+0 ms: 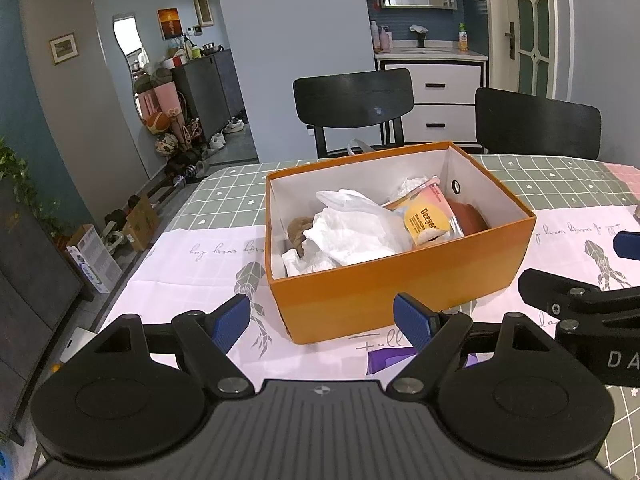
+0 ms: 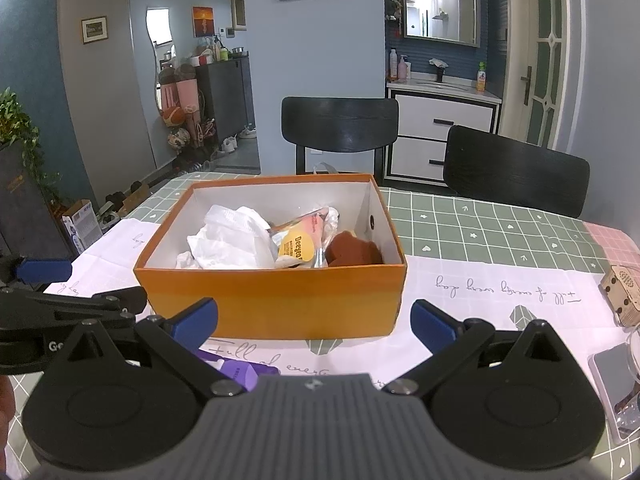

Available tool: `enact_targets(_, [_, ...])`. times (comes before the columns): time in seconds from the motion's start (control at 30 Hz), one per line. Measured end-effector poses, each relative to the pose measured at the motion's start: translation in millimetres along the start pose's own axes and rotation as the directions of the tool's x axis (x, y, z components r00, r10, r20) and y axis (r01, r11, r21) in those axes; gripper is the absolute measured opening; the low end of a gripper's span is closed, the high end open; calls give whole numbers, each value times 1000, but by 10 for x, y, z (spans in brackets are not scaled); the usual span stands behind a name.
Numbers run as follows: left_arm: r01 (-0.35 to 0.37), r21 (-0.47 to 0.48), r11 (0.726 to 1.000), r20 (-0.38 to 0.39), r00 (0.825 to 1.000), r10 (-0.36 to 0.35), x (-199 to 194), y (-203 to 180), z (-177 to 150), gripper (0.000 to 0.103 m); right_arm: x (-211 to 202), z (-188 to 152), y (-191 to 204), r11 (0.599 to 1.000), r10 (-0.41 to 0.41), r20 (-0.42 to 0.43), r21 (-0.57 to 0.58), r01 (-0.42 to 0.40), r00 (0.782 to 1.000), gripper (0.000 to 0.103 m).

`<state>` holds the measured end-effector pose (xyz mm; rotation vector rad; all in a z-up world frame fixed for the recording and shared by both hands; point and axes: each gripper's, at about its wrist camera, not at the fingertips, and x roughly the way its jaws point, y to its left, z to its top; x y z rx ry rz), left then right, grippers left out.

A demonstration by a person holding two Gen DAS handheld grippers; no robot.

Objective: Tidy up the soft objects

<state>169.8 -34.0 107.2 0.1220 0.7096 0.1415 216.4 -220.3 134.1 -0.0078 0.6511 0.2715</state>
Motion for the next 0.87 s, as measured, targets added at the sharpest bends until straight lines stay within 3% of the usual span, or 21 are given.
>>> enact_targets(0.73, [4, 2, 1000, 6, 1000, -4, -21, -5, 0, 95, 2, 7, 5, 1000, 1, 0, -1, -1, 1000, 100])
enact_targets(0.87, [21, -1, 1000, 36, 999, -21, -62, 24, 0, 95, 0, 7, 7, 1000, -2, 2, 0, 2, 1000, 100])
